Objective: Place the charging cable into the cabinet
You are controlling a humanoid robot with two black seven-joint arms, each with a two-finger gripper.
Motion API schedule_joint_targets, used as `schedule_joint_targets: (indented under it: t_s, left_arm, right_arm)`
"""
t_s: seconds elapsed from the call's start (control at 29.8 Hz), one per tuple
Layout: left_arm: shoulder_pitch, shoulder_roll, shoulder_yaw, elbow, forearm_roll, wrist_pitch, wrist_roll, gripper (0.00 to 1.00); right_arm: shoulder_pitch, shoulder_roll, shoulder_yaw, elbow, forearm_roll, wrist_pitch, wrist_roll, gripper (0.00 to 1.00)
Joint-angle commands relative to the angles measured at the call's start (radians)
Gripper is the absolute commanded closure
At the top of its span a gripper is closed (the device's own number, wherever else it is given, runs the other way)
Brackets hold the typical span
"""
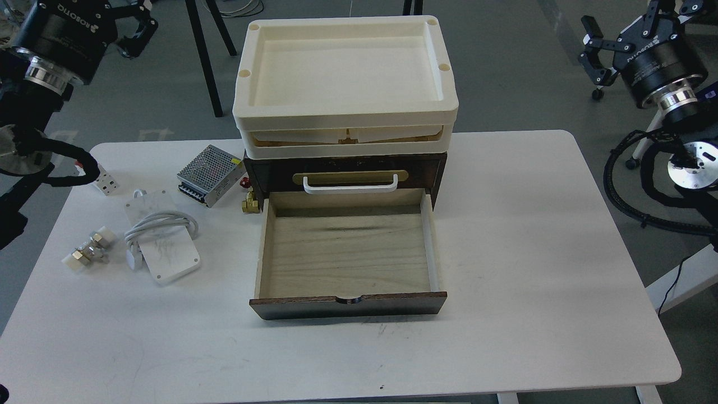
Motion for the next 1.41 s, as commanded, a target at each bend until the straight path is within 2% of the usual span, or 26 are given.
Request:
schedule_joint_targets:
  t_s: [0.0, 0.13, 0.2, 0.27, 0.34, 0.44, 0.5, 0.57, 0.7, 0.77, 0.84, 0.97, 1.17, 1.28, 1.38]
  left_arm:
    - [0.035, 0.001, 0.003, 0.001, 0.002, 0.000, 0.000, 0.00]
    - [0.046, -0.004, -0.008, 0.030, -0.010, 0.000, -0.008, 0.00]
    - [0.046, -0.004, -0.020, 0.114, -0.029, 0.000, -0.028, 0.00]
    - [0.046, -0.010, -0.045, 0.261, -0.056, 0.000, -0.040, 0.00]
    - [0.041, -0.078, -0.085, 0.358, -0.081, 0.000, -0.051, 0.00]
    - [0.040, -0.174, -0.192, 0.357, -0.086, 0.000, -0.089, 0.00]
    - [0.049, -0.174, -0.264, 0.297, -0.089, 0.000, -0.089, 0.00]
    - [0.086, -0.137, -0.322, 0.154, -0.090, 0.000, -0.089, 0.00]
    - [0.184, 0.074, -0.367, -0.233, -0.063, 0.000, -0.089, 0.00]
    - [0.198, 0.169, -0.362, -0.359, 0.024, 0.000, -0.089, 0.00]
    - [0.204, 0.255, -0.362, -0.434, 0.255, 0.000, -0.089, 0.00]
    - [0.242, 0.306, -0.364, -0.505, 0.878, 0.000, -0.089, 0.00]
    - [0.446, 0.348, -0.349, -0.567, 1.748, 0.013, -0.089, 0.00]
    - [0.488, 0.338, -0.335, -0.513, 2.069, 0.116, -0.089, 0.00]
    - [0.479, 0.325, -0.222, -0.352, 2.273, 0.229, -0.089, 0.01]
  right_arm:
    - [0.012, 0.019, 0.017, -0.003, 0.000, -0.010, 0.000, 0.00]
    - [0.012, 0.016, 0.030, -0.002, 0.000, -0.010, 0.000, 0.00]
    - [0.012, 0.014, 0.032, -0.002, 0.000, -0.012, 0.000, 0.00]
    - [0.011, 0.011, 0.033, -0.002, 0.000, -0.018, 0.000, 0.00]
    - [0.011, 0.007, 0.041, 0.000, 0.003, -0.030, 0.000, 0.00]
    - [0.011, 0.005, 0.050, -0.002, 0.003, -0.035, 0.000, 0.00]
    - [0.009, 0.002, 0.053, 0.000, 0.003, -0.035, 0.000, 0.00]
    - [0.008, -0.004, 0.055, 0.000, 0.003, -0.036, 0.000, 0.00]
    - [0.002, -0.038, 0.076, 0.008, 0.008, -0.044, 0.000, 0.00]
    - [-0.001, -0.045, 0.095, 0.009, 0.008, -0.045, 0.000, 0.00]
    - [-0.001, -0.055, 0.109, 0.009, 0.009, -0.053, 0.000, 0.00]
    - [-0.004, -0.071, 0.113, 0.009, 0.009, -0.056, 0.000, 0.00]
    - [-0.104, -0.130, 0.110, 0.029, 0.009, -0.041, 0.000, 0.00]
    - [-0.167, -0.156, 0.112, 0.040, 0.009, -0.027, 0.000, 0.00]
    - [-0.187, -0.171, 0.115, 0.060, 0.009, -0.013, 0.000, 0.00]
